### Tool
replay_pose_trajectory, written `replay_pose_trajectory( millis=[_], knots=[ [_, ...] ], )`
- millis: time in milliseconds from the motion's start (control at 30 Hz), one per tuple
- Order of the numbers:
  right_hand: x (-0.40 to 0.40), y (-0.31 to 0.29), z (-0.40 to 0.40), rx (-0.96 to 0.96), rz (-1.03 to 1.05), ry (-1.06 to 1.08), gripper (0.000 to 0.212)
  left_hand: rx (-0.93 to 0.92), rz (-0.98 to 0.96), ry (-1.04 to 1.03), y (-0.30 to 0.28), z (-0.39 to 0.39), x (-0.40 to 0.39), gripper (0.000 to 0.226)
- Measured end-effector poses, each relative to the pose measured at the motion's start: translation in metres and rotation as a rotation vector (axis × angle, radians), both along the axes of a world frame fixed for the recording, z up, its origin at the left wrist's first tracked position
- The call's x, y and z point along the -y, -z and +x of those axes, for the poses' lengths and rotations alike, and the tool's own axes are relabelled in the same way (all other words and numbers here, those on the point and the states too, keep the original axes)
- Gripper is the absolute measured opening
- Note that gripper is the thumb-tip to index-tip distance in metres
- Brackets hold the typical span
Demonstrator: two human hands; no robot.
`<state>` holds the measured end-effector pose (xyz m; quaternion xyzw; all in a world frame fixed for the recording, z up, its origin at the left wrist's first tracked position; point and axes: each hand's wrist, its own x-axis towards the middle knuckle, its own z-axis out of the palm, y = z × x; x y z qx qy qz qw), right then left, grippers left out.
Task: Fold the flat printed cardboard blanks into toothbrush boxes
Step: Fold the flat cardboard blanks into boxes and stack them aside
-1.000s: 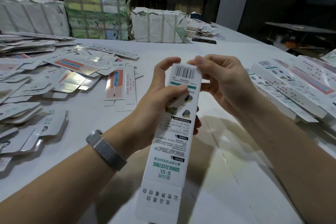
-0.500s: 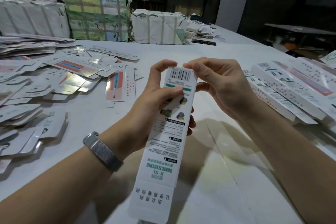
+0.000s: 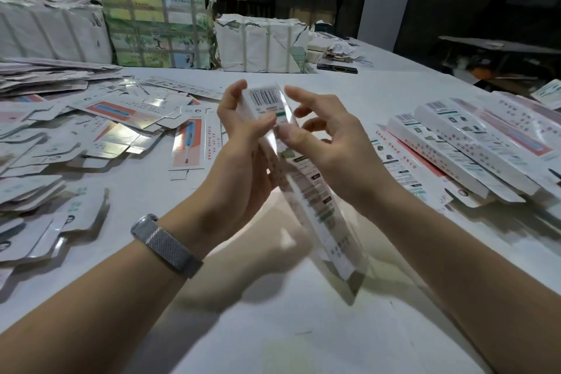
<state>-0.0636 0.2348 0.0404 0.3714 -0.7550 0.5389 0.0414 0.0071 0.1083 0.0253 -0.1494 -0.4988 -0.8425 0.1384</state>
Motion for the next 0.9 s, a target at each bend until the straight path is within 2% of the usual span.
replay_pose_trajectory(
  millis=[133, 200, 267, 367, 433, 500, 567, 633, 700, 800, 900],
  knots=[
    [0.001, -0.001, 0.002, -0.023, 0.064, 0.007, 0.059, 0.006, 0.003, 0.018, 0.003, -0.001, -0.001, 0.061],
    [-0.003, -0.005, 0.002, -0.051, 0.085, 0.058, 0.062, 0.020, -0.040, 0.051, 0.004, -0.003, 0.000, 0.059],
    [-0.008, -0.014, 0.001, -0.115, 0.086, 0.142, 0.063, 0.050, -0.164, -0.035, 0.005, -0.006, 0.004, 0.054],
    [-0.029, -0.037, -0.008, -0.266, 0.063, 0.339, 0.064, 0.092, -0.492, -0.399, 0.010, -0.013, 0.017, 0.043],
    [-0.050, -0.051, -0.023, -0.332, 0.155, 0.528, 0.060, 0.106, -0.844, -0.596, 0.016, -0.015, 0.031, 0.040],
    [-0.075, -0.057, -0.043, -0.300, 0.426, 0.694, 0.051, 0.184, -1.248, -0.660, 0.025, -0.018, 0.044, 0.038],
    [-0.096, -0.054, -0.063, -0.182, 0.671, 0.760, 0.041, 0.350, -1.534, -0.638, 0.035, -0.022, 0.054, 0.038],
    [-0.108, -0.048, -0.077, -0.076, 0.734, 0.770, 0.032, 0.502, -1.744, -0.619, 0.040, -0.023, 0.060, 0.045],
    [-0.111, -0.042, -0.089, -0.066, 0.726, 0.830, 0.029, 0.544, -1.809, -0.641, 0.043, -0.022, 0.063, 0.042],
    [-0.110, -0.036, -0.097, -0.171, 0.751, 0.929, 0.030, 0.510, -1.775, -0.773, 0.042, -0.025, 0.066, 0.024],
    [-0.099, -0.035, -0.091, -0.295, 0.648, 0.887, 0.031, 0.493, -1.742, -0.891, 0.040, -0.028, 0.074, 0.016]
  ],
)
